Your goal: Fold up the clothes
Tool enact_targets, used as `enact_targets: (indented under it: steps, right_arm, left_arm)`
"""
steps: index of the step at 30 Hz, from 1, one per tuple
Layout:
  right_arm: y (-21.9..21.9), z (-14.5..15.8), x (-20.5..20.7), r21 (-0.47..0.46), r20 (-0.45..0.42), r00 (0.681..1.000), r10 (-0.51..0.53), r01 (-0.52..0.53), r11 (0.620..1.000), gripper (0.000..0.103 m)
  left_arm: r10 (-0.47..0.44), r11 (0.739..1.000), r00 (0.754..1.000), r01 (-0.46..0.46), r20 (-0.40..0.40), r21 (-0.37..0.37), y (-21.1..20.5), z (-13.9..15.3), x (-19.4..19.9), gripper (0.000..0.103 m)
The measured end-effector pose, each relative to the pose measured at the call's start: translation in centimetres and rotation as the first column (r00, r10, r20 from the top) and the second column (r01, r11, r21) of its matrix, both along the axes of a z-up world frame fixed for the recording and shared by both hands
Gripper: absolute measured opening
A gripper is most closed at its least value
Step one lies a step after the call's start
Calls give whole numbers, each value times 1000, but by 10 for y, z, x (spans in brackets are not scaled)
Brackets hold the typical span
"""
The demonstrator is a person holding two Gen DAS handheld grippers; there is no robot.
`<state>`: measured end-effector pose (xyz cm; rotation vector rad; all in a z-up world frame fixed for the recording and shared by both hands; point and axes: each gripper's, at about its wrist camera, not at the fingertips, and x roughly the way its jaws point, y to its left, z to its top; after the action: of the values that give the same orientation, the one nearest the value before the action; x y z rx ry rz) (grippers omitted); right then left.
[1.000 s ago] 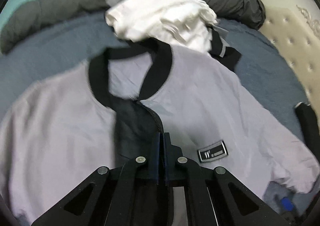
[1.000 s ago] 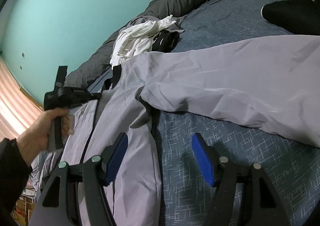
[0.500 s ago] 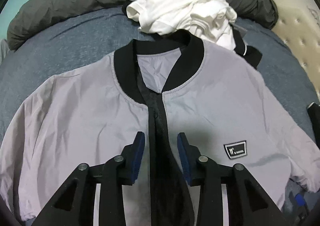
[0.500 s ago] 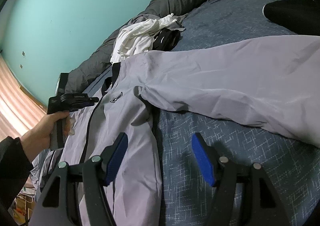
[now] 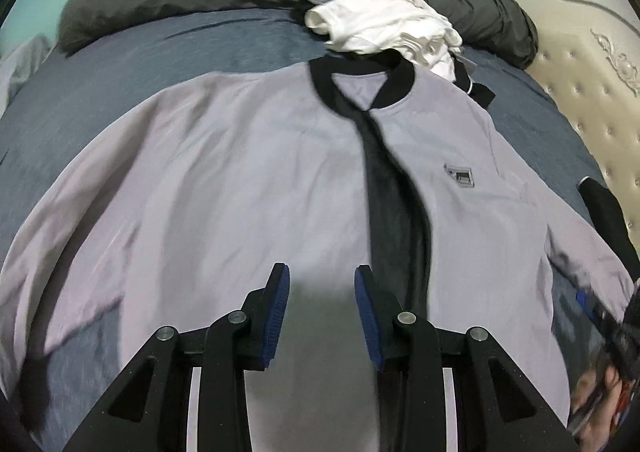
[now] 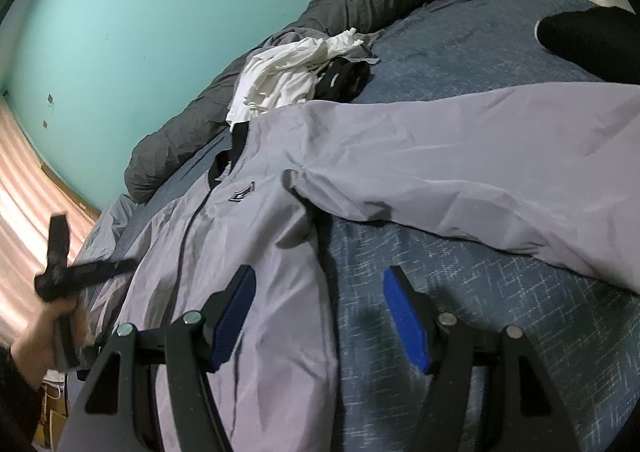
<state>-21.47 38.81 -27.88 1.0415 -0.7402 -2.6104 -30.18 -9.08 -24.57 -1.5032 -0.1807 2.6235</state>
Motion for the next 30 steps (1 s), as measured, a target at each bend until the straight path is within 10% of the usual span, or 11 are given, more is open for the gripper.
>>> enact_targets:
  steps: [17,30]
  right_arm:
    - [-91,39,56,128,20,987,161,-163,978,67]
    - [-221,15,74,-53,165,887,431,-429,902,67]
  left_arm:
    - [255,961,966,-251,-26,113,-135,-32,154,43]
    - [264,957,960,-249,-93,152,-158,-26,194,43]
